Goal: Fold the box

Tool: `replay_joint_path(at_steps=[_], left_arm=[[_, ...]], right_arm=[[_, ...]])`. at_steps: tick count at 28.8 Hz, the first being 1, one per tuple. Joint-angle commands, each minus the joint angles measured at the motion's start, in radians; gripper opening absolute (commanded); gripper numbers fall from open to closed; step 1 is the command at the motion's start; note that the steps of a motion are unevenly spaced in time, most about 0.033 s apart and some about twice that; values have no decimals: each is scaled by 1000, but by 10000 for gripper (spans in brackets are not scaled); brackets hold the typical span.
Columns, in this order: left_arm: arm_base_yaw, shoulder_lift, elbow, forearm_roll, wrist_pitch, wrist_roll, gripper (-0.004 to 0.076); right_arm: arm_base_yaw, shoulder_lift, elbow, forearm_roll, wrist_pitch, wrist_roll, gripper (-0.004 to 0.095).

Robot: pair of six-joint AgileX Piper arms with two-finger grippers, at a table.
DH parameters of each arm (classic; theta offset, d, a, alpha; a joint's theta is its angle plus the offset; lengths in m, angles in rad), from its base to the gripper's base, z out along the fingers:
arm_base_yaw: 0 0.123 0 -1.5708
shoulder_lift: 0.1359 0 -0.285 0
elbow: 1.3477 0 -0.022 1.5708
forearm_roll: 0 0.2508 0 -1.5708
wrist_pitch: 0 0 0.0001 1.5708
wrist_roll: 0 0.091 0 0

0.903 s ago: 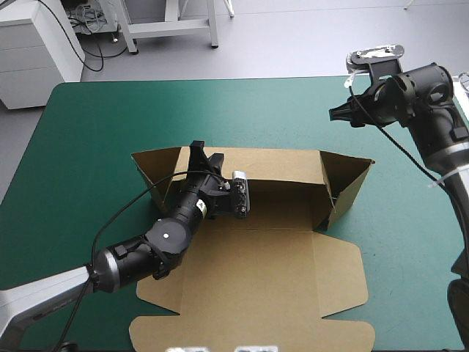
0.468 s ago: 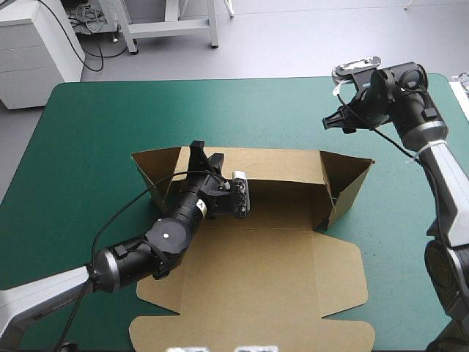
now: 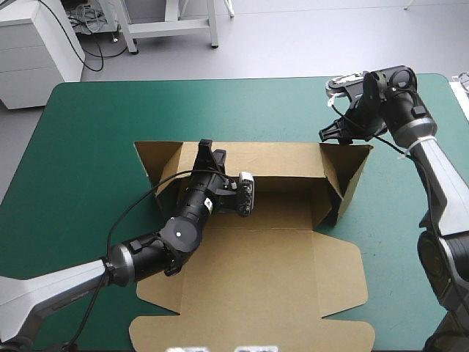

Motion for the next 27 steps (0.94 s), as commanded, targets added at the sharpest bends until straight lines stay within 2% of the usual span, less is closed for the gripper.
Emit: replay_joint_path(at_steps=[1,8,16,22,27], left_arm=[[-7,-8,-18,0,-28,-7,-9],[-7,-8,-18,-4,15,-17,-9],[-7,-8,-18,-4,15,-17,-9],[-7,-8,-18,-4,14,-36,-9],[-7,-8,-18,-4,14,-38,-9]], right_arm=[[-9,-52,-5,23,12,-18,497],[-9,-93,72,34,12,-55,497],[-9,-189,183,55,7,-59,497],[-9,-264,307,119,-44,-95,497],[-9,-334,367,117,-114,-103,497]])
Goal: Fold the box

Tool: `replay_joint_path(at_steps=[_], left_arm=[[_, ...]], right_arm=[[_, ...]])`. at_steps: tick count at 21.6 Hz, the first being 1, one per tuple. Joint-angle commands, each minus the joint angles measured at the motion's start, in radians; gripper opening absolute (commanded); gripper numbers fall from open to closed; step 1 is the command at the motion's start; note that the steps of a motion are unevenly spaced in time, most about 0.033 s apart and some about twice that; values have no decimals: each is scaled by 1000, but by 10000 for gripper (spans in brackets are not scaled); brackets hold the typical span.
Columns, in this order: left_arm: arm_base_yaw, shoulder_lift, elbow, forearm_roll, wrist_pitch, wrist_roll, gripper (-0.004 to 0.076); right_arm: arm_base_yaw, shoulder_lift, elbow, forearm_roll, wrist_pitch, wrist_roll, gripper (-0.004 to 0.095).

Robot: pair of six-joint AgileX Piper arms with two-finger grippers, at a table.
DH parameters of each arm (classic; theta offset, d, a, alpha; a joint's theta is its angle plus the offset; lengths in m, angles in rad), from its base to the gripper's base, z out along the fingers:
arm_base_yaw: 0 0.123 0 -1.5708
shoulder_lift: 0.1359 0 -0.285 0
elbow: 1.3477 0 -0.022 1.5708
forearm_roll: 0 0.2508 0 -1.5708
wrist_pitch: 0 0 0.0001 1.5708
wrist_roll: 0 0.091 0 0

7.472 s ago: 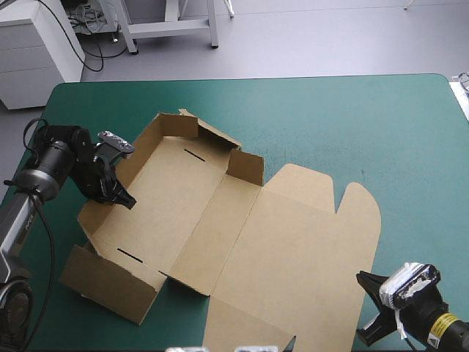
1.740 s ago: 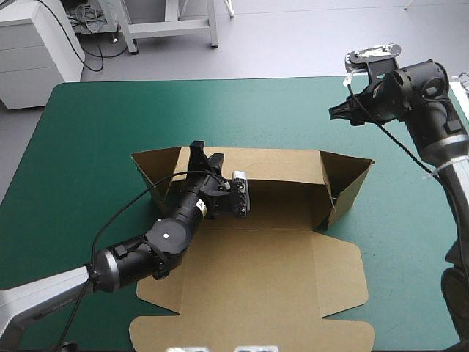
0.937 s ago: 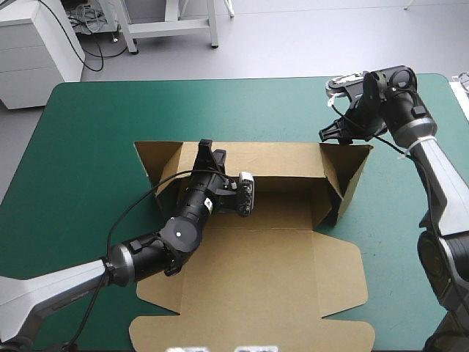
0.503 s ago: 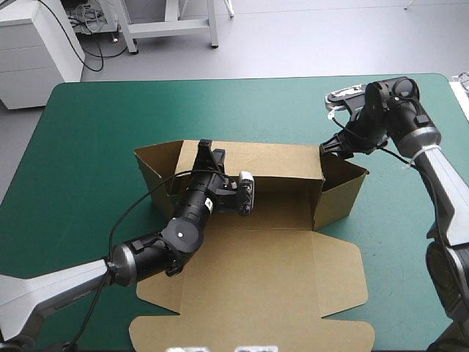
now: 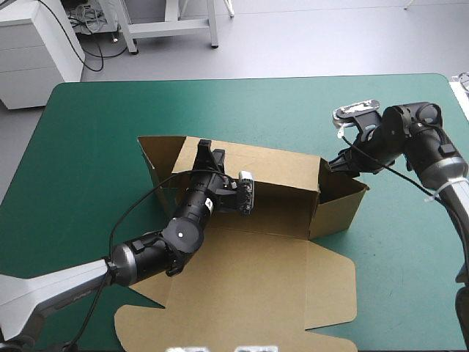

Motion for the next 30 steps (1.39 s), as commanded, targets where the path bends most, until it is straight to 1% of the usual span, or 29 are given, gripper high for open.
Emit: replay_joint_path(at_steps=[1,3,6,8,11,14,17,20,24,27,30], left_arm=[[-7,-16,-17,-11,-12,-15,-9],[-7,-16,-17,-11,-12,-15,-9],[-7,-16,-17,-11,-12,-15,-9],[-7,-16,-17,-11,-12,-15,-9],[-7,-16,-17,-11,-12,-15,-9],[-7,-16,-17,-11,-11,-15,-9],[-7,-16,-17,0,-9,-15,-9],[13,-16,-19,0,-12,-15,-8],[61,-20,-28,0,-14,-63,-9],[63,-20,-73,0,-24,-63,-9],[63,-20,-124,-2,-50,-67,-8]], right_arm=[[-2,-68,-10,2,-8,-23,497],[-2,-81,-10,2,9,-25,497],[-2,-82,-10,42,89,-60,496],[-2,-83,-10,50,105,-60,496],[-2,-97,-10,52,118,-60,496],[-2,-139,-10,43,118,-68,461],[-2,-188,-10,62,103,-70,440],[-2,-231,-23,44,64,-68,441],[-2,-228,-126,-10,31,-68,446],[-2,-201,-214,-87,31,-37,446],[-2,-153,-280,-116,37,-13,446]])
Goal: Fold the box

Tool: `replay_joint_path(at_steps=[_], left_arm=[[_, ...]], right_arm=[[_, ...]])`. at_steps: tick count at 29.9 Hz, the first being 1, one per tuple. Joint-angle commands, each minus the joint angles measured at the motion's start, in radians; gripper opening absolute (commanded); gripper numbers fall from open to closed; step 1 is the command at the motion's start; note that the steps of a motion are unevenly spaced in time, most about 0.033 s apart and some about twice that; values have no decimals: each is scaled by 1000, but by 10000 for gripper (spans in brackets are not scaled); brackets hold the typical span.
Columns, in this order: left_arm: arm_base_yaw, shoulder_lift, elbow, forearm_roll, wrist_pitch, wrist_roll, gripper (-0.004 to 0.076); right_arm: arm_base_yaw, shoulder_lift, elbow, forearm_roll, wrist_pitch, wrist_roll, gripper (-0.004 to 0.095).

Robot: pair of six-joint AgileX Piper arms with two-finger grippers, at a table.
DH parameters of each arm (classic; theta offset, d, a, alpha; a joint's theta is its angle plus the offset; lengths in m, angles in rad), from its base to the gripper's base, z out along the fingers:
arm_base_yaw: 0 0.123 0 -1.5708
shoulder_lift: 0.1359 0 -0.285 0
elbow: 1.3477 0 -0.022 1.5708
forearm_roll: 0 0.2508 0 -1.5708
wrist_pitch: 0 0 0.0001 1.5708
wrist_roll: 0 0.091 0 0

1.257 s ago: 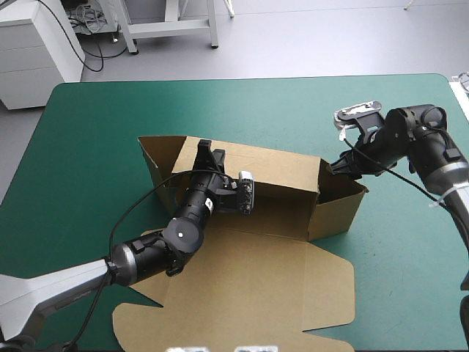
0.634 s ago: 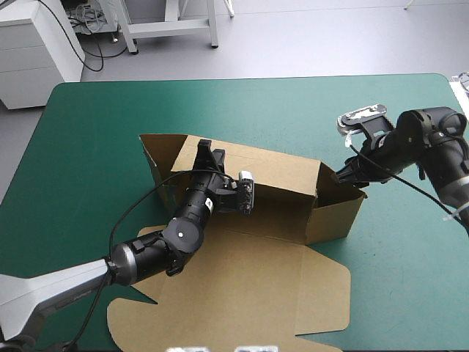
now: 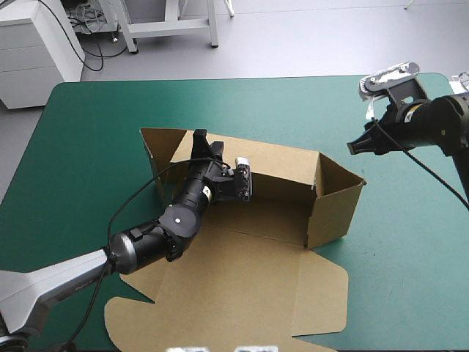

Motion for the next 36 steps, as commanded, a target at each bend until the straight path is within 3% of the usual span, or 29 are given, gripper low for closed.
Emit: replay_joint_path(at_steps=[1,11,17,20,26,36], left_arm=[[2,-31,-76,8,4,-28,-8],[2,-29,-95,-19,-27,-28,-8],[2,-25,-95,-70,-62,-22,-9],[2,-23,-95,-72,-62,-12,-9],[2,-11,-82,-90,-62,55,-9],[2,-9,-82,-88,-56,61,-9]], right_arm=[[-2,33,-98,-46,-35,20,446],[-2,268,-225,-46,17,17,446],[-2,325,-227,21,38,17,446],[-2,314,-213,63,38,17,445],[-2,227,-50,-9,38,14,446],[-2,34,193,33,38,7,444]])
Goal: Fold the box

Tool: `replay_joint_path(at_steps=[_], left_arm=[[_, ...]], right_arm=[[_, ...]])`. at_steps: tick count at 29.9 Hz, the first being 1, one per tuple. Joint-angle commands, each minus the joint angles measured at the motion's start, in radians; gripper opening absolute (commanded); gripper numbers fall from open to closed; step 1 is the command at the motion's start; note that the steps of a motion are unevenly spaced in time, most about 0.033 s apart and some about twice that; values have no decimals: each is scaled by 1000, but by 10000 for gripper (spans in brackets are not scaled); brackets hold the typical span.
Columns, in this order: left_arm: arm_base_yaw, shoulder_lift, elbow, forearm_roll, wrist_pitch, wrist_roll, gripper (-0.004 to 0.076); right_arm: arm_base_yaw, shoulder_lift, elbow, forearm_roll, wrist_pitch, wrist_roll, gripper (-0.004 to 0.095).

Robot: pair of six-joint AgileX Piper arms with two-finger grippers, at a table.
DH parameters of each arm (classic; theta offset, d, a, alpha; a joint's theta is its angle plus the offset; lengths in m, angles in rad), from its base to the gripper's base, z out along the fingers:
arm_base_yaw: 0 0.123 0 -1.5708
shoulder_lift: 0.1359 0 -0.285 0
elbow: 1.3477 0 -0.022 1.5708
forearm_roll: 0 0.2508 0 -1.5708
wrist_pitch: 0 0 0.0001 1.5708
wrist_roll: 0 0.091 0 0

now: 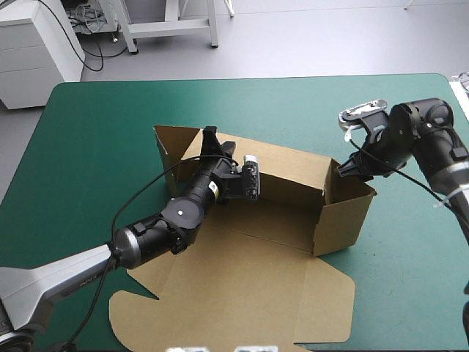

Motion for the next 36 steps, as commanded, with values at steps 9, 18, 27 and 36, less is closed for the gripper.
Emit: replay_joint_path(at_steps=[9,18,27,36], left_arm=[[0,-30,-23,-1,35,-15,-9],[0,-30,-23,-1,29,-15,-9],[0,-30,-23,-1,20,-14,-9],[0,-30,-23,-1,12,-12,-8]], right_arm=[[-2,-283,295,301,-163,-180,440],[0,-371,492,523,-263,-426,440],[3,-390,544,649,-398,-456,427],[228,-387,544,315,-556,-116,375]])
